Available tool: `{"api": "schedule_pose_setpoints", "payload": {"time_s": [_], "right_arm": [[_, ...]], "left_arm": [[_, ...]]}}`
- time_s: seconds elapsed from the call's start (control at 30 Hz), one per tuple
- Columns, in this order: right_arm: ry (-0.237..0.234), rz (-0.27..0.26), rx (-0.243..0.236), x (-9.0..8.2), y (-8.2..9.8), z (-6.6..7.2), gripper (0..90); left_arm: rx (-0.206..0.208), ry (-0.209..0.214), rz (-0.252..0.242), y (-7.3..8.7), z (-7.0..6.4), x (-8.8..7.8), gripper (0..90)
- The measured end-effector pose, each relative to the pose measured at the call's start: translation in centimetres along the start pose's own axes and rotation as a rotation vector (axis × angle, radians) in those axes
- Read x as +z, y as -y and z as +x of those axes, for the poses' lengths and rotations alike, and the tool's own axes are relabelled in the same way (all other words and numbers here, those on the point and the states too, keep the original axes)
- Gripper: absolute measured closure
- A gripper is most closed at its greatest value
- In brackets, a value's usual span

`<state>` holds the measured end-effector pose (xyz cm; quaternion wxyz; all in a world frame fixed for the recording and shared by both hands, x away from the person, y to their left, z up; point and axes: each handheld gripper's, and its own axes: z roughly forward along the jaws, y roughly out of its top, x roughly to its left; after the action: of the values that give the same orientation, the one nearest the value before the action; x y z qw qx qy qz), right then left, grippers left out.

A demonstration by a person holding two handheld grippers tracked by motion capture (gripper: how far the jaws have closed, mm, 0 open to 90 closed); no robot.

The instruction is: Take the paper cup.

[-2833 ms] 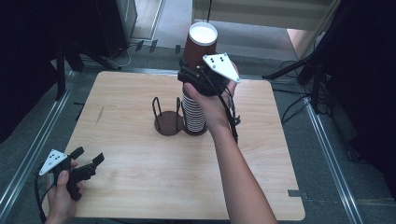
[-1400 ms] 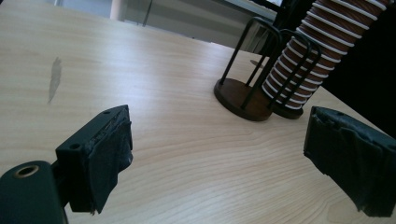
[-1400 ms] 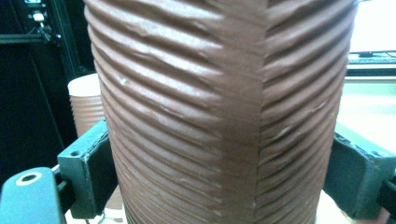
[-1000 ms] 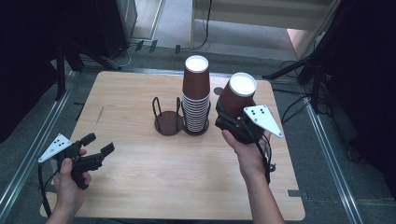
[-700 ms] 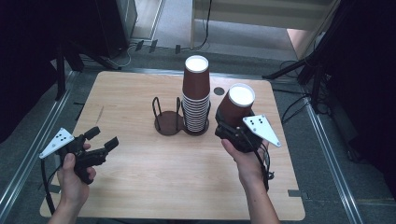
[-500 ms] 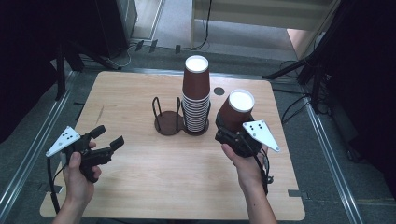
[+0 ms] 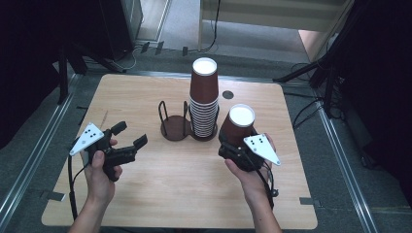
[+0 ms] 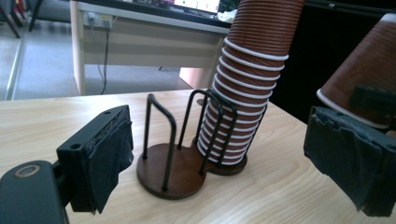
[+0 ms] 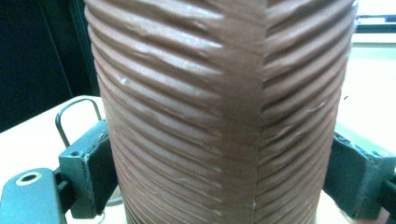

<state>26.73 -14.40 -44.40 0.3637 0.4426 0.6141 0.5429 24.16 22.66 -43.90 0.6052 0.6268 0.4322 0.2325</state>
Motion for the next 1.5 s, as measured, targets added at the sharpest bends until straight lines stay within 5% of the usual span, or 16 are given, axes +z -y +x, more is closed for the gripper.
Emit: {"api": "schedule_pose_setpoints", "payload": {"time_s": [0.13,0.3,0.43,0.5,0.93,1.5], "right_arm": [[-0.008,0.012,-0.021,0.1,0.8,0.5,10.9],[-0.005,0.032,-0.048,0.2,2.0,0.9,10.9],[-0.002,0.024,-0.071,0.3,2.8,1.2,11.1],[0.004,0.029,-0.123,0.5,3.6,1.8,11.1],[-0.044,0.067,-0.224,1.1,5.9,4.6,11.0],[-0.116,0.080,-0.311,1.3,7.7,7.7,11.0]], "left_arm": [[0.012,0.032,0.028,0.2,-0.5,0.7,1.2],[0.063,0.087,0.121,0.8,-1.0,0.9,0.0],[0.052,0.123,0.127,0.7,-1.1,0.7,0.0],[0.057,0.152,0.132,0.7,-1.3,0.6,0.0],[0.129,0.179,0.187,1.3,-3.5,1.8,3.6],[0.144,0.232,0.225,1.7,-4.6,2.6,5.6]]}}
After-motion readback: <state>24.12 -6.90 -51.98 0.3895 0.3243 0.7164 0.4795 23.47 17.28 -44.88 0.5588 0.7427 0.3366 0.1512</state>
